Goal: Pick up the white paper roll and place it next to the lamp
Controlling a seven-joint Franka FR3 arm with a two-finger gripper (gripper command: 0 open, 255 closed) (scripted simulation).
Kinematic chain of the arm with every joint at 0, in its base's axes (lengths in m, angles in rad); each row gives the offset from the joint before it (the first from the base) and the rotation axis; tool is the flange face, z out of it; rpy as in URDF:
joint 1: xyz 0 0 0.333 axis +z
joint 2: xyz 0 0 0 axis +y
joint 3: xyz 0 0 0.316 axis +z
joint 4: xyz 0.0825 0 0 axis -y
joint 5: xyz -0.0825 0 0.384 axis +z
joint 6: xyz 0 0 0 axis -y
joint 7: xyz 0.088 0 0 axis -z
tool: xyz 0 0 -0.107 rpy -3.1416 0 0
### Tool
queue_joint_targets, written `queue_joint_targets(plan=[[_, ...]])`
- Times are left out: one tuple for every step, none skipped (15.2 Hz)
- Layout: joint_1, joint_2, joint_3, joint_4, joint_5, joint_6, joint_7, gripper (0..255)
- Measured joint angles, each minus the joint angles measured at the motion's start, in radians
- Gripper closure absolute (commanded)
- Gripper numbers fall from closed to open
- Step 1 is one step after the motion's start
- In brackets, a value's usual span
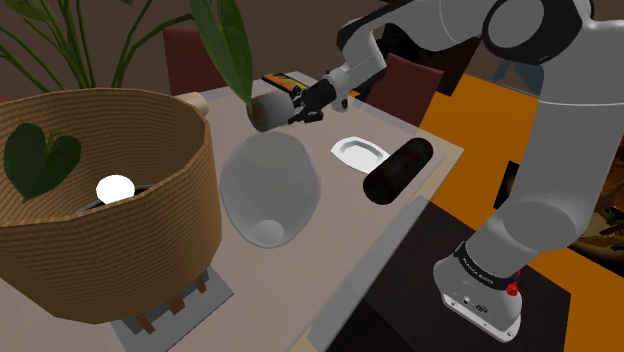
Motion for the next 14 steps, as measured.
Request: queue_joint_targets(plan=[[0.001,-0.01,0.0,0.003,-0.002,-0.002,0.012,255],[0.002,-0.018,0.0,0.002,-0.004,-0.004,0.02,255],[0.001,-0.025,-0.001,0.004,-0.007,-0.009,0.028,255],[0.001,-0.031,-0.002,0.008,-0.009,-0.013,0.038,255],[0.002,-0.041,-0.002,0.007,-0.011,-0.014,0.047,255],[0.002,-0.05,-0.003,0.006,-0.014,-0.018,0.055,255],[0.001,-0.058,-0.004,0.007,-0.016,-0.022,0.062,255],[0.0,-0.062,-0.005,0.012,-0.019,-0.027,0.07,255],[0.002,-0.072,-0.004,0.011,-0.02,-0.028,0.08,255],[0.003,-0.081,-0.004,0.012,-0.022,-0.03,0.089,255],[0.001,-0.083,-0.005,0.021,-0.025,-0.037,0.099,255],[0.0,-0.088,-0.006,0.026,-0.027,-0.041,0.108,255],[0.001,-0.098,-0.006,0.027,-0.03,-0.044,0.118,255],[0.001,-0.106,-0.007,0.028,-0.032,-0.047,0.127,255]])
